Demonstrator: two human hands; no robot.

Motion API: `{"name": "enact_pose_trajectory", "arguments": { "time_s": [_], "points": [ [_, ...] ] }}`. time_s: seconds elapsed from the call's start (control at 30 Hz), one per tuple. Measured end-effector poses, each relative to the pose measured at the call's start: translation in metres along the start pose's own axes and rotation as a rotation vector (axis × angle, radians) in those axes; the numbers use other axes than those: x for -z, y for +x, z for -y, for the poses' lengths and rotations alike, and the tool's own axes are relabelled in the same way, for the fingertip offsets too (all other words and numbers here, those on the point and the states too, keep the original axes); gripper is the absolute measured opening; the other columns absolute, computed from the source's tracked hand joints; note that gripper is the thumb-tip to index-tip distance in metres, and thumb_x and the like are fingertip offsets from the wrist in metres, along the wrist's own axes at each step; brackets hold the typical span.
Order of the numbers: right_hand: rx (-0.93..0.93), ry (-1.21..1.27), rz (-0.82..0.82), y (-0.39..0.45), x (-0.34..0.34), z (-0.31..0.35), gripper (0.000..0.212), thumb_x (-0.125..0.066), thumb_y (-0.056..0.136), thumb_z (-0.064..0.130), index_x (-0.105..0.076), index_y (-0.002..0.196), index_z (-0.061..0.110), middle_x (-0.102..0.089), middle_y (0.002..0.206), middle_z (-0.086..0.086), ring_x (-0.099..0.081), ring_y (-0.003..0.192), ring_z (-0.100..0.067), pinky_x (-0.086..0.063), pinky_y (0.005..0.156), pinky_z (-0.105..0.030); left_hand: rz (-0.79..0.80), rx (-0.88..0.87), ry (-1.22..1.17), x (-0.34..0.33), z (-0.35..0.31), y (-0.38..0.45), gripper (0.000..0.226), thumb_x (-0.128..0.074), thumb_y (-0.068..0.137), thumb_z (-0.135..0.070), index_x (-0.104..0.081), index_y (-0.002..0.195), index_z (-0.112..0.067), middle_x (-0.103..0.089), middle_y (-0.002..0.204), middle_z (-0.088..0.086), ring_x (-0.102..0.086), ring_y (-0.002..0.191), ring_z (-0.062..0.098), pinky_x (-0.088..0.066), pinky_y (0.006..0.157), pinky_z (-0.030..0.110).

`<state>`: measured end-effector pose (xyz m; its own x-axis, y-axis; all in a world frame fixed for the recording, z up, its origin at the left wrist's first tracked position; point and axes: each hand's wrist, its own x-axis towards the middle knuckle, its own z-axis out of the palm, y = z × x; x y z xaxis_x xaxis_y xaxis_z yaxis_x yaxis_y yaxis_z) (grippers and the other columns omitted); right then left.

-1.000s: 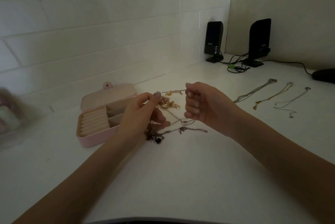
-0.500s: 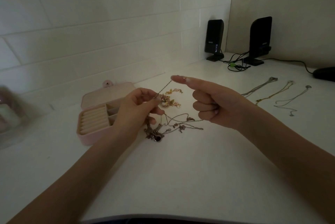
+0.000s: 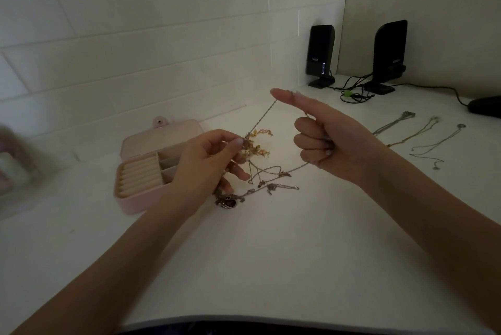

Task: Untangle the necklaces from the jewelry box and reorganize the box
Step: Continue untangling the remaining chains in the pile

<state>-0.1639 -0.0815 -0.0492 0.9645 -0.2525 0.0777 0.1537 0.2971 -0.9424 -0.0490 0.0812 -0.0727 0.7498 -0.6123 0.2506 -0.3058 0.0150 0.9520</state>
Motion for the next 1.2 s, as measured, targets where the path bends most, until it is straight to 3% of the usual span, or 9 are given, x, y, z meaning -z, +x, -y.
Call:
{"name": "enact_pose_trajectory", "arguments": {
  "time_s": [0.17,0.27,0.37,0.53,0.7,0.9,1.03,1.1,1.2],
  "points": [
    [0.043,-0.055,-0.060,0.001,-0.001,-0.001,0.026,-0.047,0.097,0.032,-0.070,0.108,0.027,-0.008,0.059,0.003,-0.006,0.050,-0.010,-0.007,0.044,-0.023,-0.030,-0.014,0.058,0.000,0.003,0.001,0.022,-0.051,0.096,-0.021,-0.058,0.076,-0.015,-0.058,0.046,0.001,-0.068,0.058,0.015,-0.046,0.048,0.016],
    [0.057,-0.096,-0.158,0.003,0.002,-0.002,0.024,-0.050,0.093,0.023,-0.073,0.093,0.018,-0.009,0.060,0.000,-0.007,0.052,-0.012,-0.008,0.044,-0.024,-0.032,0.080,-0.078,0.000,0.001,0.005,0.026,-0.047,0.099,-0.020,-0.054,0.075,-0.013,-0.052,0.043,-0.002,-0.068,0.058,0.010,-0.046,0.049,0.012],
    [0.066,-0.150,-0.262,0.005,0.005,-0.004,0.022,-0.051,0.089,0.020,-0.071,0.081,0.014,-0.014,0.057,0.001,-0.010,0.052,-0.013,-0.010,0.048,-0.027,0.016,0.101,-0.198,0.002,-0.001,0.007,0.025,-0.045,0.099,-0.017,-0.060,0.079,-0.010,-0.035,0.040,-0.003,-0.062,0.051,0.012,-0.049,0.052,0.018],
    [0.082,-0.117,-0.295,0.004,0.006,-0.003,0.023,-0.047,0.089,0.017,-0.069,0.082,0.012,-0.016,0.054,0.002,-0.011,0.050,-0.012,-0.011,0.047,-0.026,0.155,0.150,-0.318,0.007,0.000,0.008,0.023,-0.046,0.097,-0.010,-0.064,0.108,-0.002,-0.027,0.042,-0.005,-0.032,0.039,0.008,-0.026,0.035,0.015],
    [0.092,-0.044,-0.235,0.004,0.004,-0.001,0.026,-0.047,0.090,0.018,-0.070,0.078,0.014,-0.015,0.054,0.002,-0.009,0.051,-0.012,-0.012,0.043,-0.023,0.307,0.159,-0.293,0.006,0.000,0.006,0.033,-0.039,0.098,-0.006,-0.064,0.118,-0.014,-0.027,0.044,-0.004,-0.023,0.033,0.005,-0.017,0.033,0.014],
    [0.076,-0.090,-0.185,0.002,0.002,0.000,0.025,-0.049,0.090,0.020,-0.071,0.078,0.014,-0.011,0.057,0.000,-0.008,0.052,-0.013,-0.011,0.043,-0.023,0.291,0.171,-0.307,0.007,0.000,0.005,0.034,-0.043,0.096,-0.006,-0.060,0.122,-0.019,-0.031,0.046,-0.004,-0.023,0.033,0.004,-0.019,0.031,0.015],
    [0.010,-0.201,-0.060,-0.001,0.001,0.002,0.030,-0.046,0.091,0.020,-0.068,0.071,0.014,-0.014,0.054,0.000,-0.012,0.049,-0.013,-0.013,0.043,-0.023,0.282,0.175,-0.324,0.008,-0.002,0.003,0.032,-0.044,0.095,-0.005,-0.063,0.115,-0.022,-0.030,0.046,-0.004,-0.022,0.032,0.004,-0.018,0.030,0.014],
    [-0.014,-0.298,0.040,-0.002,0.000,0.001,0.032,-0.044,0.092,0.019,-0.067,0.071,0.012,-0.019,0.054,-0.001,-0.017,0.048,-0.013,-0.019,0.043,-0.023,0.281,0.169,-0.321,0.007,-0.003,0.003,0.033,-0.043,0.095,-0.005,-0.063,0.115,-0.023,-0.031,0.046,-0.004,-0.022,0.032,0.004,-0.019,0.030,0.014],
    [-0.037,-0.518,0.201,-0.002,-0.004,-0.004,0.034,-0.045,0.092,0.021,-0.070,0.070,0.013,-0.044,0.059,-0.007,-0.042,0.052,-0.016,-0.044,0.051,-0.026,0.285,0.149,-0.297,0.006,-0.005,0.001,0.033,-0.045,0.095,-0.006,-0.062,0.118,-0.023,-0.032,0.046,-0.003,-0.021,0.031,0.004,-0.019,0.030,0.014]
  ]
}}
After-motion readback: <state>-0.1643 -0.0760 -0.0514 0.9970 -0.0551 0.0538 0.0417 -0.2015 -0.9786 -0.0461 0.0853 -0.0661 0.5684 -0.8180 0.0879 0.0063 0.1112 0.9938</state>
